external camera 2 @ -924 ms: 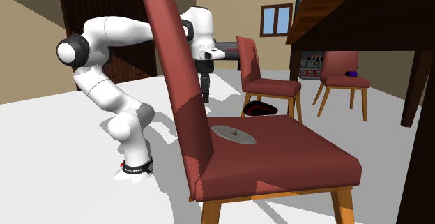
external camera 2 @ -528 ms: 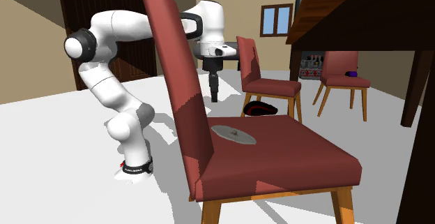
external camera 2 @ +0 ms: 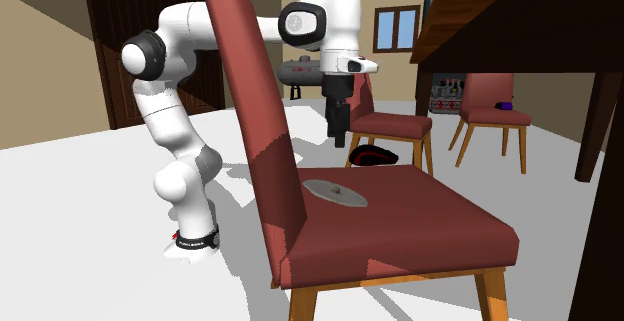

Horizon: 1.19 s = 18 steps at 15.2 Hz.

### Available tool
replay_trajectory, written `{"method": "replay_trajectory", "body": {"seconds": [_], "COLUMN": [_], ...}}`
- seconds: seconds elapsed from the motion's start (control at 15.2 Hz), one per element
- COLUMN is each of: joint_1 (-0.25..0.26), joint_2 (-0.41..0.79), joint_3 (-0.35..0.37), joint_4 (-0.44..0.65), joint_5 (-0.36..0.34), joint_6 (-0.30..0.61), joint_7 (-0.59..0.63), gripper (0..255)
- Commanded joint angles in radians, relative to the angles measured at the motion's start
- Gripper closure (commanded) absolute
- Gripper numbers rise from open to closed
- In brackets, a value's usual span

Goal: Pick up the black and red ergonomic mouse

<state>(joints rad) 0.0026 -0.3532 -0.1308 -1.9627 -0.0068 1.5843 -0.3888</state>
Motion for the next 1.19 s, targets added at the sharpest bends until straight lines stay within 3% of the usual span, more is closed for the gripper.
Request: {"method": "replay_trajectory", "body": {"seconds": [0.0,0.4,0.99,1.06,1.12], "joint_1": [-0.005,-0.023,-0.023,-0.019,-0.019], "joint_2": [0.082,0.333,0.308,0.294,0.280], "joint_3": [-0.023,-0.070,-0.066,-0.061,-0.060], "joint_4": [0.093,0.401,0.268,0.229,0.203], "joint_5": [-0.009,-0.009,-0.013,-0.015,-0.018], "joint_6": [-0.019,-0.095,0.014,0.038,0.051], "joint_7": [-0.051,-0.180,-0.175,-0.164,-0.163], "gripper": [0,0,0,255,255]}}
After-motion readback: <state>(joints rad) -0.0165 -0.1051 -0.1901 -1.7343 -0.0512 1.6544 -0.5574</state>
